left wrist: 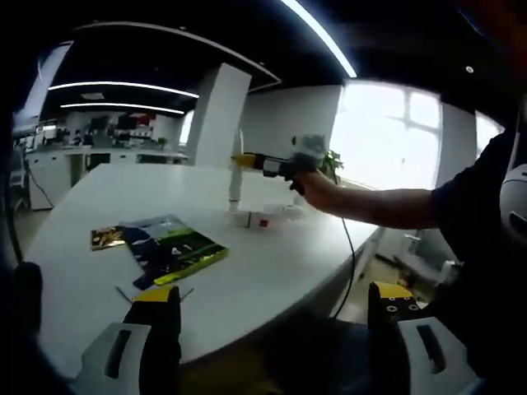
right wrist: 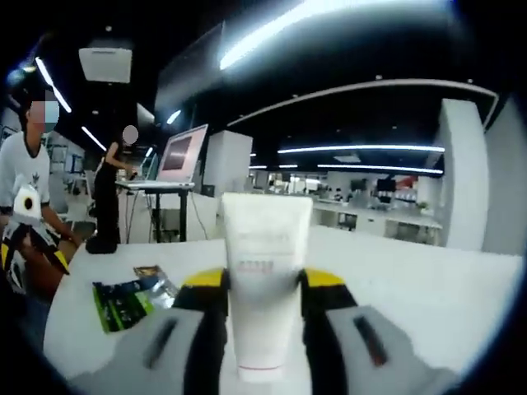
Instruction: Arrange the skincare products in the storage area until every visible bottle or jar stands upright without overlapping.
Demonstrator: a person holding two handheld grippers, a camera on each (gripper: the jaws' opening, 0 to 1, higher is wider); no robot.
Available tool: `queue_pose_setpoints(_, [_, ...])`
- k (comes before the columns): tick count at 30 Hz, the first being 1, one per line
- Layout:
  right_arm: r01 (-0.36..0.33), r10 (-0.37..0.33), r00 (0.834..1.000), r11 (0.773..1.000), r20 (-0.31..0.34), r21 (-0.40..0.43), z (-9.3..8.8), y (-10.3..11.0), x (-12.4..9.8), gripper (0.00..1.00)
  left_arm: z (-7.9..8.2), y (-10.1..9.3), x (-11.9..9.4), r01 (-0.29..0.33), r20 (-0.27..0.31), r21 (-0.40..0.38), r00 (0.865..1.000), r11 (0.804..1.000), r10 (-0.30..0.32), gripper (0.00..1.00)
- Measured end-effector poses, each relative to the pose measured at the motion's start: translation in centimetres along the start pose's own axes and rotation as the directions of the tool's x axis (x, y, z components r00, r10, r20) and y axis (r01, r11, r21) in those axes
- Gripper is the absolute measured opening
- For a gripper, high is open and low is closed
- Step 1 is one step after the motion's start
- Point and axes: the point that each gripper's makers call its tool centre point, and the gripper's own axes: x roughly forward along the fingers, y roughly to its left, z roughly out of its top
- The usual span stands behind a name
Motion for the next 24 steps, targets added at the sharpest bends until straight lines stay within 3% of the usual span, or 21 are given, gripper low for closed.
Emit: queue_pose_setpoints(24, [0.041,-0.041,0.999,0.999,0.005,0.01,0.0,0.0,-1.2,0.35,0.2,-0.4,0.0,0.006,-0.004,0.01,1.0,1.0,-0.006,0.96])
